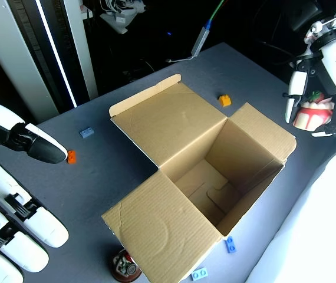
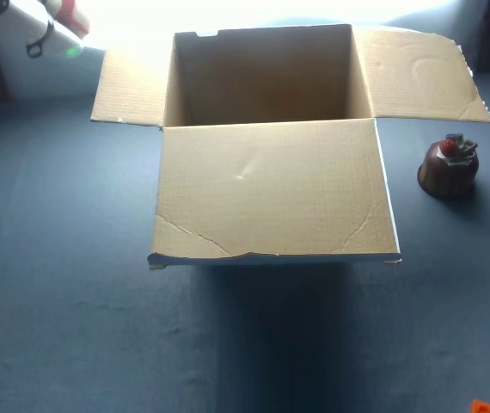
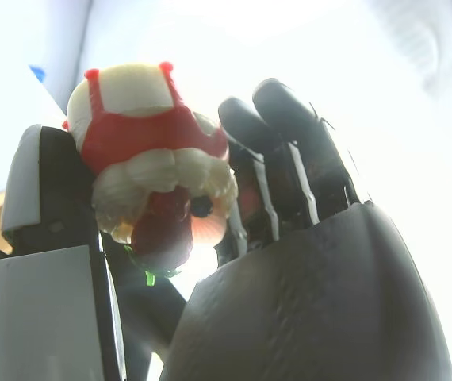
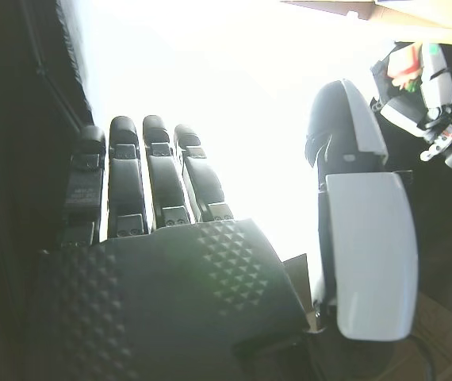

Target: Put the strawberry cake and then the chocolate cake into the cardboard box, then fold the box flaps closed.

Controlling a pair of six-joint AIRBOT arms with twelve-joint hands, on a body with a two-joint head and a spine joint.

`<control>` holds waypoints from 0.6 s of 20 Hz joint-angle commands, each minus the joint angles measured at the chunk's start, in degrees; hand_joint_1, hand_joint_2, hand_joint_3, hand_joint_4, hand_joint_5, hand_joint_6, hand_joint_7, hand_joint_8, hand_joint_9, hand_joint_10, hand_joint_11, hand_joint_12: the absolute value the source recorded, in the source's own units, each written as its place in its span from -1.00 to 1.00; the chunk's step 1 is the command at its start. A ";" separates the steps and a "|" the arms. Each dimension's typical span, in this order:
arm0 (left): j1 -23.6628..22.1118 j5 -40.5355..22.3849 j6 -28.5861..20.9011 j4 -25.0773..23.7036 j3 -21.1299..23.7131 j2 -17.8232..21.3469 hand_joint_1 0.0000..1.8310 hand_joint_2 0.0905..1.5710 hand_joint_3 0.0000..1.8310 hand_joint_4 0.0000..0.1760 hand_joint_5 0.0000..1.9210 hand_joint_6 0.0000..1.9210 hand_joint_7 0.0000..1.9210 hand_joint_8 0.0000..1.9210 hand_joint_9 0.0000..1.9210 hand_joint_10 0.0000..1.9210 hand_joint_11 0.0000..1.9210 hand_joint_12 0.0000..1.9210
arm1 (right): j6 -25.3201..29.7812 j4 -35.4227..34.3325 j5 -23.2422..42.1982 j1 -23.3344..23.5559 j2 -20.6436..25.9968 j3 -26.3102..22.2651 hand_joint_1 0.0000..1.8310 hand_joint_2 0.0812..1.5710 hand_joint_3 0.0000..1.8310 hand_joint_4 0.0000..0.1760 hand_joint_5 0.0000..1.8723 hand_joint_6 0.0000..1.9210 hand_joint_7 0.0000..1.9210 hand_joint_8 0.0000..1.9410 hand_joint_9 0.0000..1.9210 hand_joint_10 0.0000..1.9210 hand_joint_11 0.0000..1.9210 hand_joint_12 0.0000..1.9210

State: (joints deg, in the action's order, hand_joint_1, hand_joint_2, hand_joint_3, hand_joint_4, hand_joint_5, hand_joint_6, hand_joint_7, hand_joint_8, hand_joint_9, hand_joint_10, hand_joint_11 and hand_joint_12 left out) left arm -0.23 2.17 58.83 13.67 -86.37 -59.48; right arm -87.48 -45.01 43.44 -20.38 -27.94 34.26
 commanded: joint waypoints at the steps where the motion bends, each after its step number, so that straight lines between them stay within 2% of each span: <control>1: -1.21 -6.52 -0.76 -0.12 -0.20 0.79 0.28 0.61 -1.00 -1.00 -0.23 0.24 -0.36 0.81 -0.66 0.81 -0.71 1.00 | -0.11 2.07 6.55 0.89 0.97 0.01 -0.55 0.35 -1.00 -1.00 -0.95 -1.00 -0.89 -1.00 -0.87 -1.00 -1.00 -0.72; 2: -1.52 -6.52 -2.02 -0.12 -0.20 0.79 0.27 0.62 -1.00 -1.00 -0.23 0.26 -0.38 0.82 -0.68 0.80 -0.71 1.00 | -0.11 2.07 6.55 0.90 0.97 0.01 -0.54 0.36 -1.00 -1.00 -0.95 -1.00 -0.88 -1.00 -0.87 -1.00 -1.00 -0.77; 7: -3.12 -6.53 -8.06 -0.07 0.27 0.84 0.27 0.62 -1.00 -1.00 -0.25 0.27 -0.37 0.82 -0.67 0.81 -0.71 1.00 | -0.11 2.07 6.55 0.94 0.97 0.01 -0.55 0.37 -1.00 -1.00 -0.95 -1.00 -0.90 -1.00 -0.88 -1.00 -1.00 -0.75; 12: -3.32 -8.43 -18.41 -0.06 3.54 1.24 0.27 0.61 -1.00 -1.00 -0.24 0.26 -0.36 0.81 -0.66 0.80 -0.70 1.00 | -0.11 2.07 6.53 0.96 0.96 0.00 -0.54 0.36 -1.00 -1.00 -0.97 -1.00 -0.92 -1.00 -0.89 -1.00 -1.00 -0.79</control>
State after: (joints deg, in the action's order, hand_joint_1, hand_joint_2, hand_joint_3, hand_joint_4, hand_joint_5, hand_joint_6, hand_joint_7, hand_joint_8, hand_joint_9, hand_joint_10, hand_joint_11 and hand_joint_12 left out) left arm -2.63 1.19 40.14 13.30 -82.41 -59.00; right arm -87.53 -45.04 43.44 -20.18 -27.94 34.26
